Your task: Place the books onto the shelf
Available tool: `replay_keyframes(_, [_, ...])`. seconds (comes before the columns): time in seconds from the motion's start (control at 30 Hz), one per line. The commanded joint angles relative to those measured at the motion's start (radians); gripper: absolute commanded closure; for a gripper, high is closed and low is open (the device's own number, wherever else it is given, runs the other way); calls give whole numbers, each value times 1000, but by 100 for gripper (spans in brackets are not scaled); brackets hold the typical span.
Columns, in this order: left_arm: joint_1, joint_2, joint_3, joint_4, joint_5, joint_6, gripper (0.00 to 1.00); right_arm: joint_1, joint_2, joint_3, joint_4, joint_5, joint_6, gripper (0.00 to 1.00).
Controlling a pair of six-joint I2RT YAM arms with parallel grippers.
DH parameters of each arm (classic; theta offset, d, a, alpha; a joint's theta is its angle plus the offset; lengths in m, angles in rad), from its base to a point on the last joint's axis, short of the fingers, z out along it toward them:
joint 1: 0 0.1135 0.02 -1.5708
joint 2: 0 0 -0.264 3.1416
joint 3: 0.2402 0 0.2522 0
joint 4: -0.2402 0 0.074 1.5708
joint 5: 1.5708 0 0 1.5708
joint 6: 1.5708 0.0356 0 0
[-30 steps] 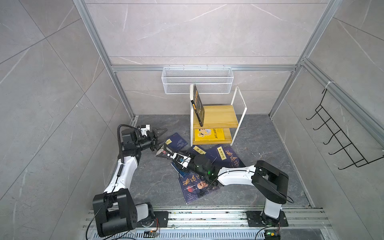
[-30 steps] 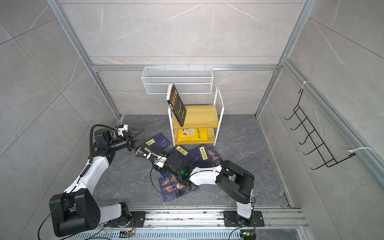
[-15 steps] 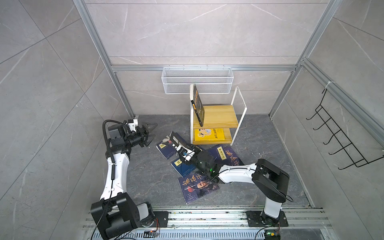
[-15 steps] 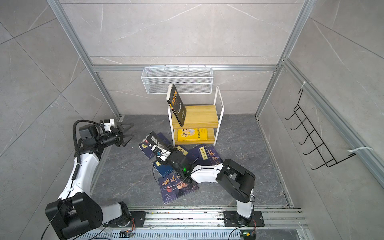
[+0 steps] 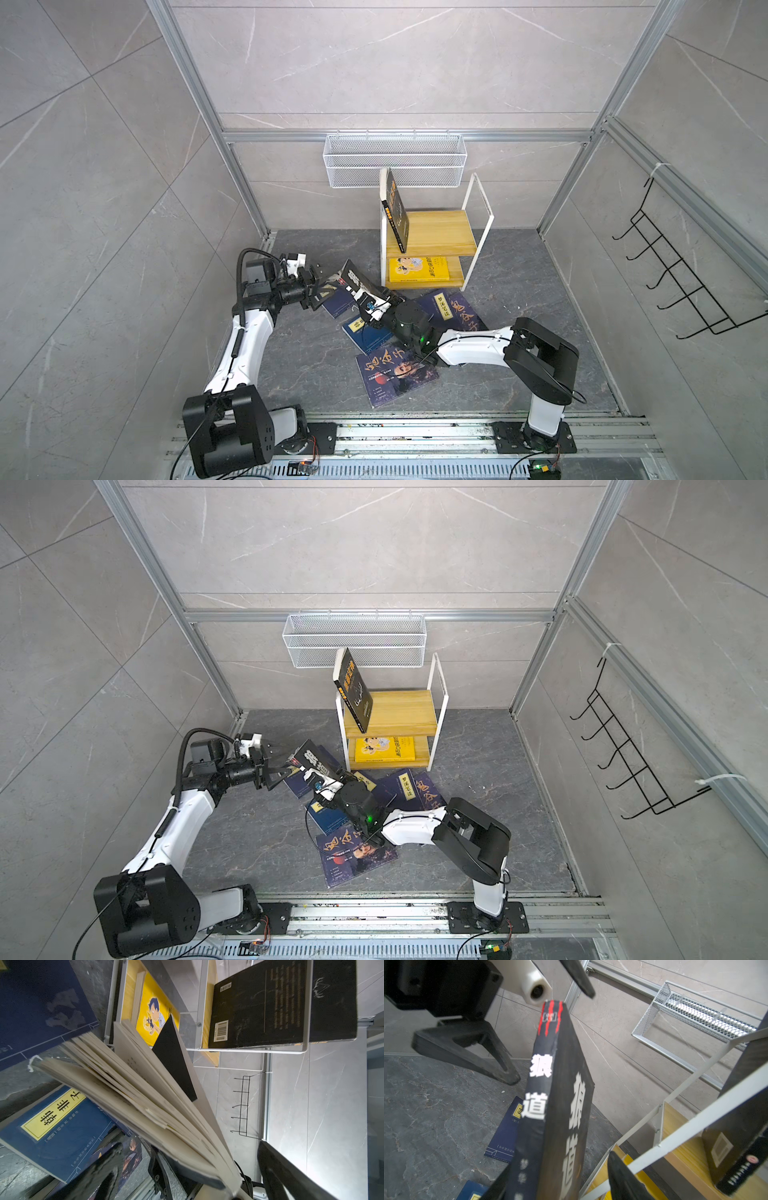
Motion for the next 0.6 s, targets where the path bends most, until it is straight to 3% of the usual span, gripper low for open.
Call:
replay_keyframes(0.0, [-5, 48, 15, 129, 45, -79, 0, 27, -61, 21, 105, -61, -37, 100])
replay_keyframes(0.13, [-24, 94, 20, 146, 71, -86, 11, 44, -75, 5, 102, -102, -63, 100])
replay_keyframes(0.3, [-88, 66, -4, 187, 90, -67, 37, 47, -63, 29, 74, -92, -95, 100])
replay_keyframes(0.57, [-81, 46, -7, 170, 82, -47, 99, 48, -55, 39, 57, -64, -138, 100])
